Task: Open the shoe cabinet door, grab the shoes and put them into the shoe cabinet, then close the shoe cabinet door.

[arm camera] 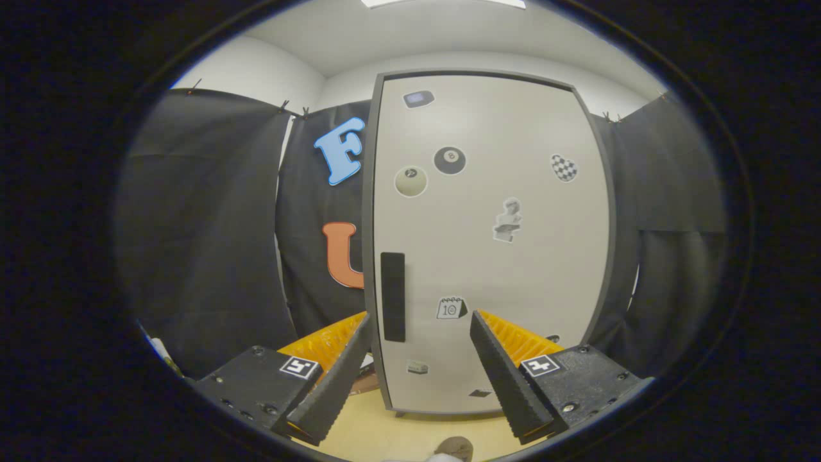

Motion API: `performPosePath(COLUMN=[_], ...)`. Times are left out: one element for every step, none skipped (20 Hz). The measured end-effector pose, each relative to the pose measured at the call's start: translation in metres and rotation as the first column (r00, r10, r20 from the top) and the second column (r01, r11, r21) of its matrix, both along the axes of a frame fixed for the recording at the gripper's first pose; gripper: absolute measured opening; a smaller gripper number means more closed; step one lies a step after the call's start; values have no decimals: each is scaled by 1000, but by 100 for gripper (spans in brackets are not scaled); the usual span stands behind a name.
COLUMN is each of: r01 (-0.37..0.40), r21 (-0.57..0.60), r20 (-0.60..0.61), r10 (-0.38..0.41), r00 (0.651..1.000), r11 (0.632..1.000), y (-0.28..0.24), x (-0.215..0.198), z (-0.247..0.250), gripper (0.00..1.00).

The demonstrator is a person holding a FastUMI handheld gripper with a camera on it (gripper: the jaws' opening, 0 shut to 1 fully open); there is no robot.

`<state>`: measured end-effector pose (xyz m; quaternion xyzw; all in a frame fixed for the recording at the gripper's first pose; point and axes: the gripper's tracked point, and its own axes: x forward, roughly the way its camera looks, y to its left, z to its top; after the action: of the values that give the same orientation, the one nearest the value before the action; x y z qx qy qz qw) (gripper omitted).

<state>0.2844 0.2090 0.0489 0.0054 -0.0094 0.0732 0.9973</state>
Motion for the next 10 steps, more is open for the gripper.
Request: performPosePath(r01=[-7,-18,-24,-18,-13,-17,-14,-3,1,3], r21=[-2,0,3,1,-4,-5,-4,-8,-6,5], r20=[-6,-18,-27,-30,-39,-46,-50,-58,-66,-80], r10=[7,18,24,18,13,17,14,3,-1,-3], r00=[1000,1000,999,999,999,999,999,998,998,997], r11=[1000,1000,1000,1000,1000,1000,1000,1000,1000,1000], y=[9,18,25,29,32,37,39,40,41,42], x=[15,29,40,51,61,69,75,80,84,87], z=[-1,-3,-4,-5,-8,-10,-12,-15,-17,-18], gripper=[100,99,97,91,89,85,84,80,77,74])
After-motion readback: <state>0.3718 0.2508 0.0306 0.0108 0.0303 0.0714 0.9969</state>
